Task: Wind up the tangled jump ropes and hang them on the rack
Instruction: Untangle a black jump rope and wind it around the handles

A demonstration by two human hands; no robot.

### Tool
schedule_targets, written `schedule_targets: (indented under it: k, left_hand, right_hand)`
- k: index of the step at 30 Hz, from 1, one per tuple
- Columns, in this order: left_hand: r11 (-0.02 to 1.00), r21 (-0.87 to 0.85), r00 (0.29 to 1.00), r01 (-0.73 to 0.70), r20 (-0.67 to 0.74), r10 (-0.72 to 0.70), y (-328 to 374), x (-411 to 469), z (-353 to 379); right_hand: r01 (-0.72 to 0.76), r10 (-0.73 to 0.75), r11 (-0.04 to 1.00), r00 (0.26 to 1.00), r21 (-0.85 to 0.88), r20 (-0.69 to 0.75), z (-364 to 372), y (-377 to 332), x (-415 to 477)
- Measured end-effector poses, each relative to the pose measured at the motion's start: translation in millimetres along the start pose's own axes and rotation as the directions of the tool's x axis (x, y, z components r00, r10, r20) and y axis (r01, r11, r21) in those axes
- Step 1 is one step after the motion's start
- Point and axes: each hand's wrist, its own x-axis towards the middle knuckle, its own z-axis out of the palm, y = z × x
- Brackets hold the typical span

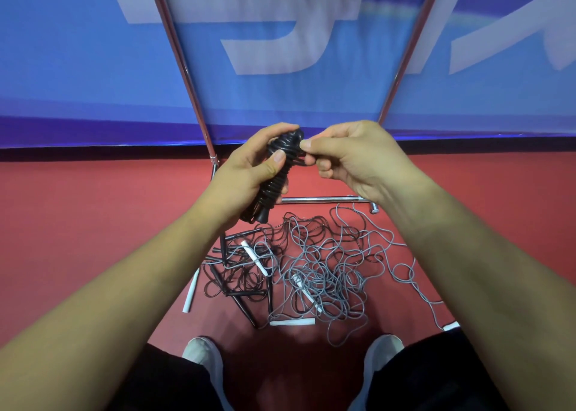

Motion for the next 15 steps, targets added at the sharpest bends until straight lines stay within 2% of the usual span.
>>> schedule_targets:
  k: [7, 10, 15]
  left_hand:
    - [0.999, -0.024, 0.999, 0.034, 0.035, -0.033, 0.8, 3.1, -3.6]
    - [0.999, -0.026, 0.999, 0.035, 0.043, -0.034, 1.9, 4.1, -3.9]
    - [0.999, -0.025, 0.997, 0.048, 0.054, -0.047, 0.0, 4.1, -5.5]
  right_hand:
    - [0.05, -0.05, 0.999, 0.998, 0.008, -0.024, 0.7, 5.5, 0.4]
    - [0.083, -0.083, 0.997, 0.997, -0.012, 0.008, 0.7, 4.9, 0.3]
    - [0.049, -0.049, 0.999, 0.999, -0.009, -0.005, 2.1, 6.1, 1.9]
